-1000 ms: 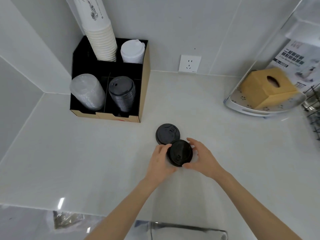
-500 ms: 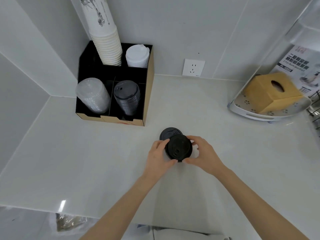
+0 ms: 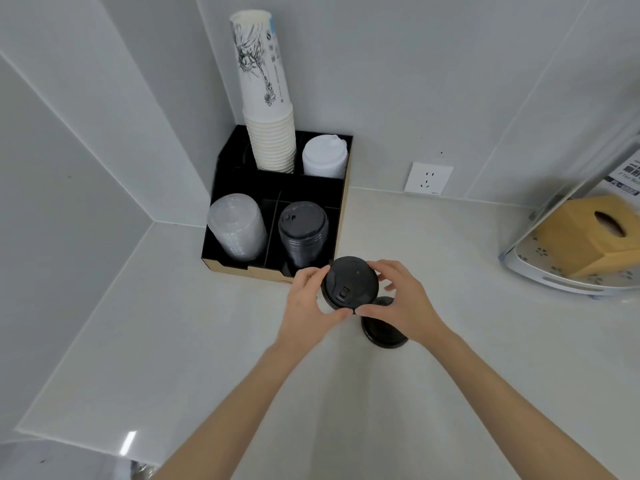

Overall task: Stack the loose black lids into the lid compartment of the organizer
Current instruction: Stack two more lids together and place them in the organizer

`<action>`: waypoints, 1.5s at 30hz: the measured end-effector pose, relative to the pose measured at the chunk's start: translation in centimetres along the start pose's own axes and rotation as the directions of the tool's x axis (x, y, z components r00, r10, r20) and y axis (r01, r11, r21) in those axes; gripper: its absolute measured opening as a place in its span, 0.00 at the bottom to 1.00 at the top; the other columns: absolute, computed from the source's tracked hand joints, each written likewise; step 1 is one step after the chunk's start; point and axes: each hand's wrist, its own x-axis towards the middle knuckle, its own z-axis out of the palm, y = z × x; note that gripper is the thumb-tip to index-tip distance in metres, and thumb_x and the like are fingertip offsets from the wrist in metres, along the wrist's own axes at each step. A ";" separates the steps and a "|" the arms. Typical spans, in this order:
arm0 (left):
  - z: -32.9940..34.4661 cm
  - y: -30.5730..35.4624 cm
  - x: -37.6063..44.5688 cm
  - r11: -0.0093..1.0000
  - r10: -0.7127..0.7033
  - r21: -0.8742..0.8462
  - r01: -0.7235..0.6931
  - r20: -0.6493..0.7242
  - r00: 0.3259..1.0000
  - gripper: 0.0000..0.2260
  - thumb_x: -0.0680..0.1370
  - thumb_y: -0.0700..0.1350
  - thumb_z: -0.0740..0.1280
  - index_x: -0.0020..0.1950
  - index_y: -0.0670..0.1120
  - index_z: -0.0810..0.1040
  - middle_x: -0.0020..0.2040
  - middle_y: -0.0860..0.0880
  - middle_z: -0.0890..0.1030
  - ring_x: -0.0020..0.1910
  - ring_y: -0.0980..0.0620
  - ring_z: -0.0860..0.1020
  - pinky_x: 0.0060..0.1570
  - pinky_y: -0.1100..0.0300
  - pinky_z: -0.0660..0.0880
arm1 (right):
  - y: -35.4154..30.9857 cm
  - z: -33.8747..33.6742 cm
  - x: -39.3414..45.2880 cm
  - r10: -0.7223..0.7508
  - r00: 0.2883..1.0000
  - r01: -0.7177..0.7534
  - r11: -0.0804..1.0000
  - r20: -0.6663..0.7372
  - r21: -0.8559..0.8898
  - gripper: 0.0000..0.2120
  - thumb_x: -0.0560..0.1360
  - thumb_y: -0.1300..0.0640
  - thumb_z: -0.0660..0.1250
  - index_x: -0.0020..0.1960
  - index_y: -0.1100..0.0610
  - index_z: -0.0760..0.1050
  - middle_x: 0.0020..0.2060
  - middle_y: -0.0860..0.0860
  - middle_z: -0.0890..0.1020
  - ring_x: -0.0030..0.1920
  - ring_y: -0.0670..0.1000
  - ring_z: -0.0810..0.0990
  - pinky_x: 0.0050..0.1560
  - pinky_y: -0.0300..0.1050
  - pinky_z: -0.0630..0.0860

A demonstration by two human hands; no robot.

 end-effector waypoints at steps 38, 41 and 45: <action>-6.2 -3.9 10.2 0.985 -0.156 -0.079 0.153 -0.028 0.987 0.28 0.65 0.46 0.75 0.63 0.48 0.69 0.61 0.47 0.76 0.55 0.54 0.72 0.55 0.58 0.70 | -4.3 4.0 11.5 -0.009 0.996 0.013 0.999 -0.084 0.043 0.30 0.66 0.56 0.74 0.65 0.54 0.66 0.62 0.51 0.73 0.63 0.52 0.70 0.64 0.48 0.68; -6.2 -3.9 10.1 0.983 -0.162 -0.085 0.160 -0.015 0.987 0.28 0.66 0.46 0.74 0.64 0.47 0.69 0.61 0.48 0.76 0.57 0.53 0.73 0.54 0.59 0.70 | -4.4 4.0 11.7 -0.014 0.997 0.016 0.999 -0.078 0.034 0.31 0.67 0.56 0.73 0.66 0.55 0.65 0.64 0.53 0.72 0.64 0.53 0.70 0.66 0.51 0.68; -6.4 -3.7 9.9 0.981 -0.182 -0.069 0.180 -0.014 0.983 0.32 0.66 0.47 0.74 0.66 0.47 0.66 0.64 0.47 0.74 0.62 0.50 0.71 0.60 0.55 0.70 | -4.4 3.9 11.5 0.011 0.998 -0.007 0.998 -0.068 0.058 0.35 0.67 0.55 0.73 0.69 0.54 0.60 0.67 0.53 0.70 0.66 0.52 0.68 0.67 0.49 0.67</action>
